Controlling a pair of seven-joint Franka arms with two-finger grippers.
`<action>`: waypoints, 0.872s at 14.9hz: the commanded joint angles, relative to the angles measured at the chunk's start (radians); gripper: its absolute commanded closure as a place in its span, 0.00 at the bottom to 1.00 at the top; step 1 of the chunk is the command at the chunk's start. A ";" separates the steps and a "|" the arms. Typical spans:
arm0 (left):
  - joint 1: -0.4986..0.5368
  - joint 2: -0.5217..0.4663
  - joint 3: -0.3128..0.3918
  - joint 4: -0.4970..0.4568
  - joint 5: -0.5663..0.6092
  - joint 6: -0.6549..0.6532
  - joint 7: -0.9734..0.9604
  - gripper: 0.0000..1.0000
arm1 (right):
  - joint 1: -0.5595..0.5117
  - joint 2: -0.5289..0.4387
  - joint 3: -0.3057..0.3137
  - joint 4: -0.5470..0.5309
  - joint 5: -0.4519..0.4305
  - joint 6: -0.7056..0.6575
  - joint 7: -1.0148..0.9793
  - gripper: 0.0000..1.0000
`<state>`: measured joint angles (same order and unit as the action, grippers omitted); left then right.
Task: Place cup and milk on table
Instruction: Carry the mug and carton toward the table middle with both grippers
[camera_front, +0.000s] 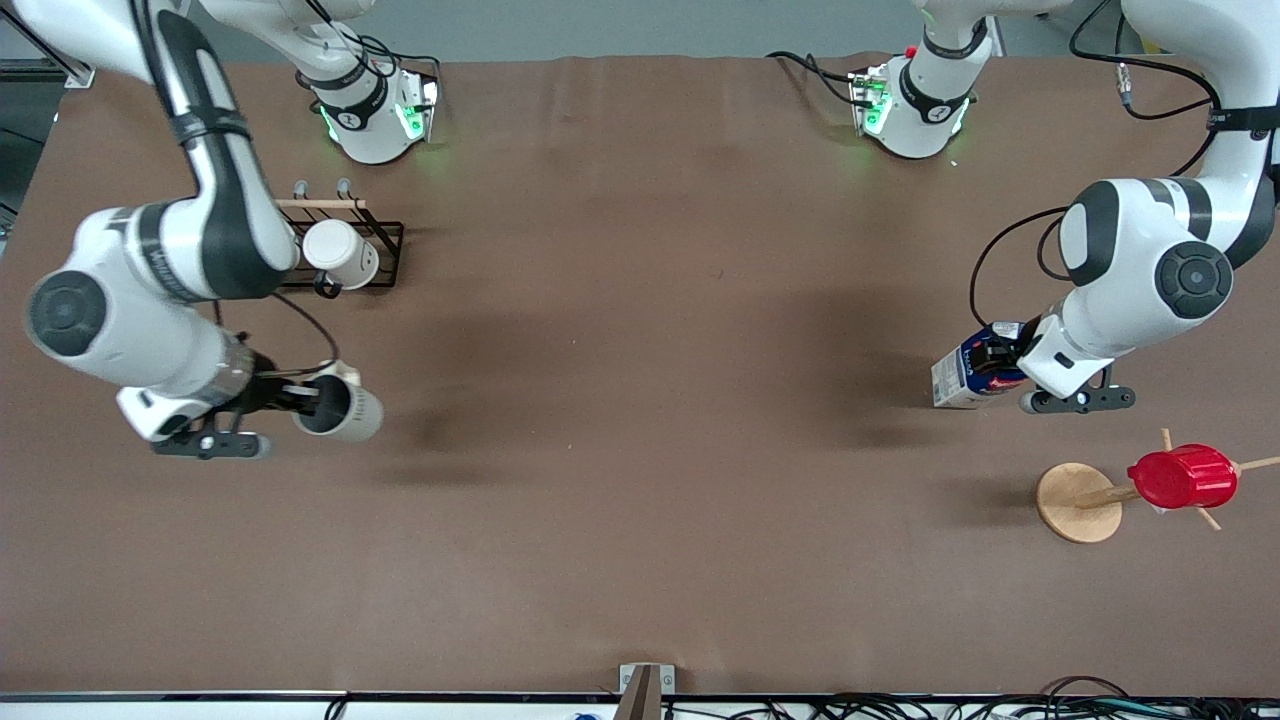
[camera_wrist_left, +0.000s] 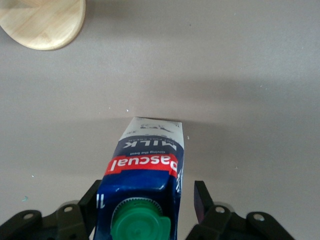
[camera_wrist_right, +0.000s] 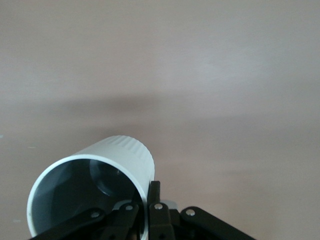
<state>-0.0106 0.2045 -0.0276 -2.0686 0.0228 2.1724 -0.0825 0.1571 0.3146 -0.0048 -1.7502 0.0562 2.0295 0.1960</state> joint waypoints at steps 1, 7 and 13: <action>0.008 -0.019 -0.002 -0.025 0.023 0.017 0.000 0.21 | 0.142 0.023 -0.010 0.027 0.057 0.033 0.182 1.00; 0.006 -0.028 -0.002 -0.015 0.023 0.009 -0.006 0.68 | 0.393 0.190 -0.014 0.058 0.053 0.267 0.486 1.00; -0.008 -0.059 -0.011 0.085 0.023 -0.051 0.003 0.85 | 0.487 0.268 -0.017 0.095 0.037 0.281 0.542 0.99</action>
<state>-0.0091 0.1656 -0.0330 -2.0305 0.0229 2.1711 -0.0814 0.6214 0.5702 -0.0087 -1.6769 0.1004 2.3104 0.7206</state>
